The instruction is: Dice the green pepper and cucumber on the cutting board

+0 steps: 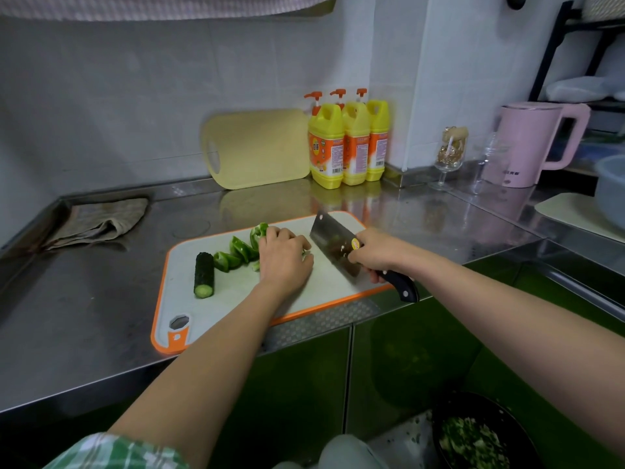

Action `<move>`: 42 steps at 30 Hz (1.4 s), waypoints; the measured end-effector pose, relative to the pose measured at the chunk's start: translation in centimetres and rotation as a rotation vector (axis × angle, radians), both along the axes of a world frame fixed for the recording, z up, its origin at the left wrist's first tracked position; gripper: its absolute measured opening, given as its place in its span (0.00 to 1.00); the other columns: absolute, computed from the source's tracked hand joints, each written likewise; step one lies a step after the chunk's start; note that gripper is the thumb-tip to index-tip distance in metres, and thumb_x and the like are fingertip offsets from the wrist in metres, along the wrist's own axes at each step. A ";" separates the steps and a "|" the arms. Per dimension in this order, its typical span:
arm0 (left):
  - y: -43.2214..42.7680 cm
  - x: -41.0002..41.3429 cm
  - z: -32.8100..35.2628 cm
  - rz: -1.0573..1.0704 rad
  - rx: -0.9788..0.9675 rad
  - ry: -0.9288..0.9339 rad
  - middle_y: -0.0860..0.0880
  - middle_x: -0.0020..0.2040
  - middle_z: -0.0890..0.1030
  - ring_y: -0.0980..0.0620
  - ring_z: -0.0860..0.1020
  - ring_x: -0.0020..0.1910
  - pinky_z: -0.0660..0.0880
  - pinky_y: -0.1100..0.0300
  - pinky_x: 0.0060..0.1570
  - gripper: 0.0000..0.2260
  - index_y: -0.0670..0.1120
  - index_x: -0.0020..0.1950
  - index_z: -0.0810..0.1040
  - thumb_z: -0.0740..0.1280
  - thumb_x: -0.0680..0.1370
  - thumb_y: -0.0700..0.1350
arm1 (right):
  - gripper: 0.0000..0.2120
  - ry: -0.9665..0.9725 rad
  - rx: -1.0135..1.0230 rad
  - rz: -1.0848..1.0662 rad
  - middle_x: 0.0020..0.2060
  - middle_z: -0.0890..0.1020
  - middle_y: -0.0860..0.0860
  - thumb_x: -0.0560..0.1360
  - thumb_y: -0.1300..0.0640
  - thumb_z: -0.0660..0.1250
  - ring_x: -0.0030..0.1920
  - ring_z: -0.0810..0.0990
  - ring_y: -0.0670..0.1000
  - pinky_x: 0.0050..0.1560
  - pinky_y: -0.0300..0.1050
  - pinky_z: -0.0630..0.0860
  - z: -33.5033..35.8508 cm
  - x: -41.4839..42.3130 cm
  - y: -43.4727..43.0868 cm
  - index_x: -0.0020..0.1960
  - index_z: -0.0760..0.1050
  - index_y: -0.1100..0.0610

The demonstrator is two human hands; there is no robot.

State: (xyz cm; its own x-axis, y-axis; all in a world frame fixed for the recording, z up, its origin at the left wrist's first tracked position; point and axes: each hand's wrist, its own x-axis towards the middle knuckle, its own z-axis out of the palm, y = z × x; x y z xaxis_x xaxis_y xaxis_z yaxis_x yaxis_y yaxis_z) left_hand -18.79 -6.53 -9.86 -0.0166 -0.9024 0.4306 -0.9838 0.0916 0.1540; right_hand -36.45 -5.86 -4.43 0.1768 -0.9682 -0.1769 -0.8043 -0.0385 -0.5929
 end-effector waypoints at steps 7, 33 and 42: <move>0.2 0.1 0.4 -0.040 -0.091 0.056 0.47 0.52 0.80 0.44 0.70 0.57 0.65 0.51 0.53 0.10 0.49 0.55 0.82 0.64 0.78 0.49 | 0.12 -0.024 -0.023 -0.072 0.33 0.77 0.64 0.76 0.67 0.58 0.33 0.77 0.60 0.28 0.44 0.72 0.3 -1.1 0.0 0.54 0.75 0.74; -0.4 -3.5 2.7 0.001 0.314 1.427 0.44 0.30 0.71 0.49 0.68 0.25 0.61 0.67 0.18 0.15 0.43 0.40 0.72 0.51 0.81 0.43 | 0.22 -0.065 -0.239 0.287 0.79 0.43 0.45 0.82 0.38 0.44 0.78 0.40 0.50 0.76 0.57 0.42 -3.0 0.5 -0.5 0.75 0.57 0.33; -0.8 -1.0 2.2 0.131 0.196 1.314 0.44 0.31 0.69 0.44 0.71 0.31 0.63 0.59 0.27 0.14 0.43 0.37 0.69 0.52 0.80 0.45 | 0.29 -0.081 -0.158 0.106 0.78 0.53 0.53 0.82 0.41 0.49 0.78 0.47 0.52 0.73 0.50 0.46 -3.8 1.2 -1.4 0.80 0.49 0.50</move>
